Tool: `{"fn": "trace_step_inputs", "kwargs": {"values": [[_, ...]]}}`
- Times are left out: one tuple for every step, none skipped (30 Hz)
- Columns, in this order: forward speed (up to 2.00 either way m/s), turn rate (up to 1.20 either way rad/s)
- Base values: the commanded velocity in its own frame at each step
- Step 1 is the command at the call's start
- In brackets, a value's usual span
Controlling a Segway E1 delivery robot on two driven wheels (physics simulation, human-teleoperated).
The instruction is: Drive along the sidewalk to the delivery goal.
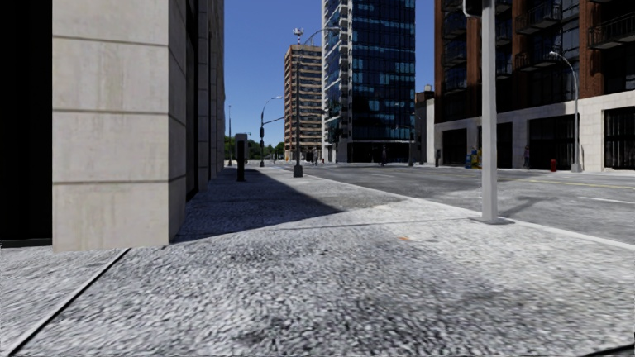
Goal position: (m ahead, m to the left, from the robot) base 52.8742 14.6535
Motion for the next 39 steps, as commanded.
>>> {"fn": "trace_step_inputs", "kwargs": {"values": [[2.0, 0.0], [2.0, 0.0], [2.0, 0.0], [2.0, 0.0], [2.0, 0.0], [2.0, 0.0], [2.0, 0.0], [2.0, 0.0], [2.0, 0.0], [2.0, 0.0], [2.0, 0.0], [2.0, 0.0], [2.0, 0.0], [2.0, 0.0], [2.0, 0.0], [2.0, 0.0], [2.0, 0.0], [2.0, 0.0], [2.0, 0.0], [2.0, 0.0], [2.0, 0.0], [2.0, 0.1], [2.0, 0.34], [2.0, 0.34], [2.0, 0.43], [2.0, 0.46], [2.0, 0.46], [2.0, 0.46], [2.0, 0.49], [2.0, 0.52], [2.0, 0.53], [2.0, 0.53], [2.0, 0.53], [2.0, 0.53], [2.0, 0.53], [2.0, 0.53], [2.0, 0.53], [2.0, 0.52], [2.0, 0.52]]}}
